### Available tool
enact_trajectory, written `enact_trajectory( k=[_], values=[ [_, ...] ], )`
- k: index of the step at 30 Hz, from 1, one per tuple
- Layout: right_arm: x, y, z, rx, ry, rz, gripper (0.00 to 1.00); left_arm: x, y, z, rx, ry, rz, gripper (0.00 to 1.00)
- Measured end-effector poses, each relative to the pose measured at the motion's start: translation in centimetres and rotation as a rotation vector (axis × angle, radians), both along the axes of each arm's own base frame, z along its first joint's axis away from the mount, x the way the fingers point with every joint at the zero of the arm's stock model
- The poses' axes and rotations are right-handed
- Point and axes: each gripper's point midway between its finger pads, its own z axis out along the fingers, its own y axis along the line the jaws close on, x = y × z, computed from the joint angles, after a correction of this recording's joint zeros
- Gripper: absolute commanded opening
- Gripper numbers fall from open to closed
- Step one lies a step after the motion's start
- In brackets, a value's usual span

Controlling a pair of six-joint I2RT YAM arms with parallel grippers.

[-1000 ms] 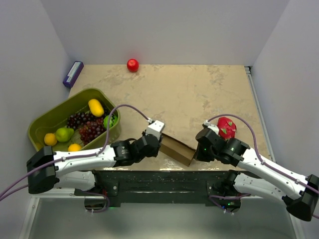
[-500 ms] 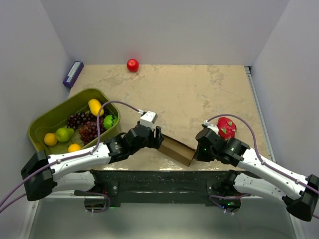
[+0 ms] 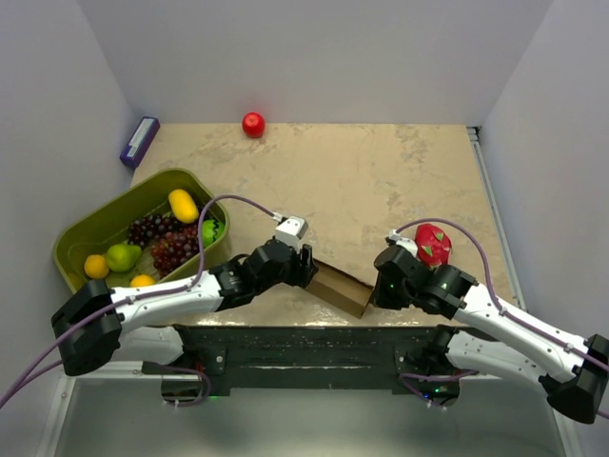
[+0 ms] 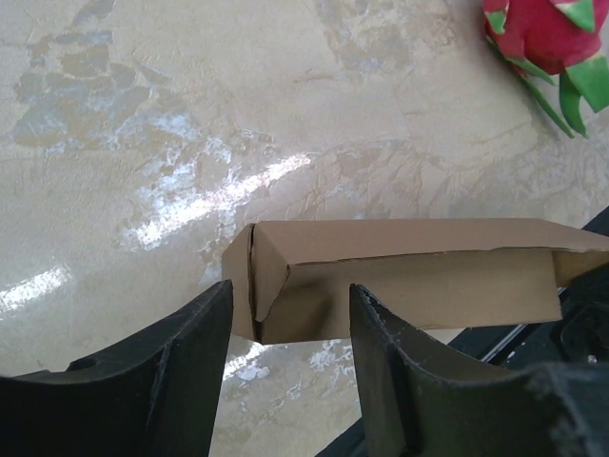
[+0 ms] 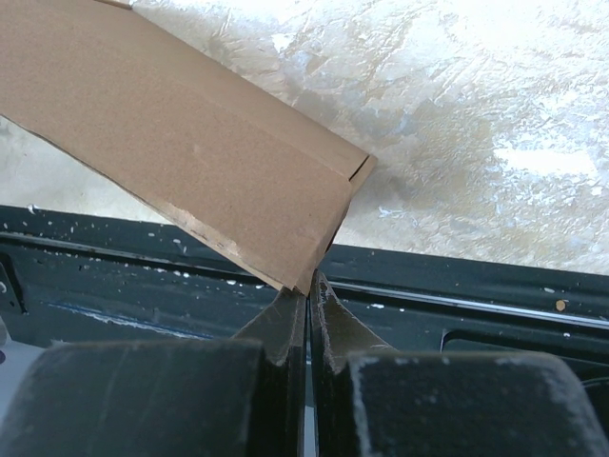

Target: Fold the paper box

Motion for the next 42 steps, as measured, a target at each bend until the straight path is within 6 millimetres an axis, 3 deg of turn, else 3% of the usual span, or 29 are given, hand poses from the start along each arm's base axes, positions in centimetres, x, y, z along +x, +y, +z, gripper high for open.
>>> enact_trajectory(
  k=[6, 15, 42],
  values=[
    [0.0, 0.0, 0.0, 0.003, 0.000, 0.001, 0.00, 0.2, 0.4, -1.7, 0.043, 0.013, 0.018, 0.51],
    [-0.1, 0.1, 0.3, 0.022, -0.005, -0.005, 0.00, 0.4, 0.2, -2.2, 0.013, -0.006, 0.023, 0.43],
    [-0.2, 0.3, 0.8, 0.122, -0.021, -0.076, 0.00, 0.1, -0.2, -2.2, 0.005, -0.056, 0.037, 0.40]
  ],
)
